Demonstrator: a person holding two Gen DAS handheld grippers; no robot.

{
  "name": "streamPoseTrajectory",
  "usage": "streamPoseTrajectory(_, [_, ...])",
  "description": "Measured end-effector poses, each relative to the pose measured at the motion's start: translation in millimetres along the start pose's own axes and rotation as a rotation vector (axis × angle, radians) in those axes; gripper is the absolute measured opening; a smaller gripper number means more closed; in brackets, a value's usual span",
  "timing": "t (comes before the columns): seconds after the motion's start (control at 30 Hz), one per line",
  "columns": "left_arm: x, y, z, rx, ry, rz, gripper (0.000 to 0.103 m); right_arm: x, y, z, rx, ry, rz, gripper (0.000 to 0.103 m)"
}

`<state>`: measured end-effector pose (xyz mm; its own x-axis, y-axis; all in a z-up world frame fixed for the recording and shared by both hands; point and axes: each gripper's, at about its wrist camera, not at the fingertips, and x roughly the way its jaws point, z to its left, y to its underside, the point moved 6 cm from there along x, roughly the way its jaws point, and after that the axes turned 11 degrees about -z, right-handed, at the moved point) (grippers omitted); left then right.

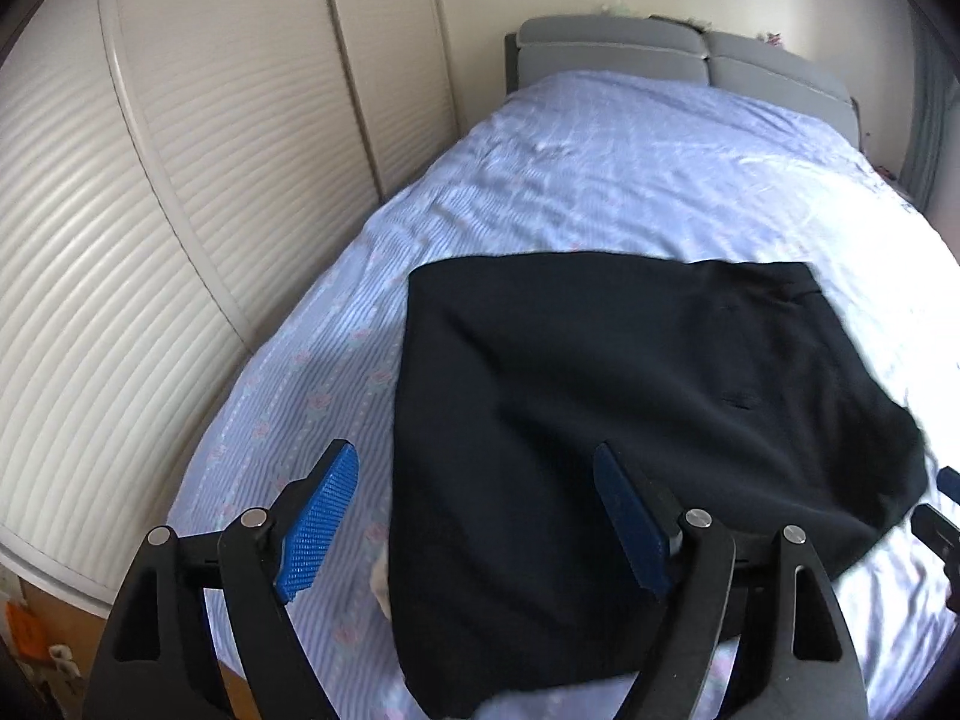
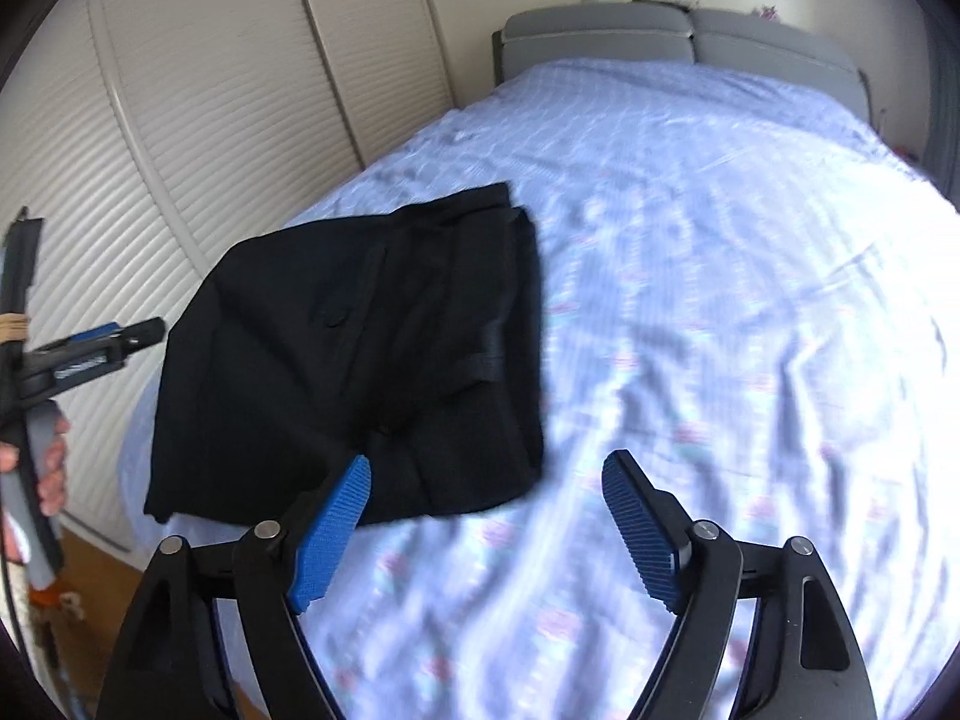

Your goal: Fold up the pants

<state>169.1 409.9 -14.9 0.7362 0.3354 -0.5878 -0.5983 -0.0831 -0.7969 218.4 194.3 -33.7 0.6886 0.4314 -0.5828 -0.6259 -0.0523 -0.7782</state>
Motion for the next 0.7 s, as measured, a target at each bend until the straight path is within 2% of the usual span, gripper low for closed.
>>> streamPoseTrajectory(0.1, [-39.5,-3.3,-21.9,-0.001,0.032,-0.04,0.09,-28.0,-2.7,-20.8,-0.017,0.04,-0.007,0.083])
streamPoseTrajectory(0.17, [-63.5,-5.1,-39.2,0.022,0.049,-0.069,0.098,-51.5,0.2,-37.7,-0.038,0.063,-0.026,0.088])
streamPoseTrajectory(0.33, [-124.8,4.9,-100.0,0.064,0.14,-0.117,0.103,-120.5,3.8,-79.0,-0.047,0.132,-0.078,0.093])
streamPoseTrajectory(0.5, [-175.3,25.5,-161.7,0.101,0.226,-0.139,0.103,-197.0,24.5,-127.5,-0.042,0.226,-0.122,0.095])
streamPoseTrajectory(0.7, [-235.6,48.6,-228.4,0.12,0.311,-0.183,0.103,-266.5,41.8,-163.6,-0.028,0.285,-0.174,0.095])
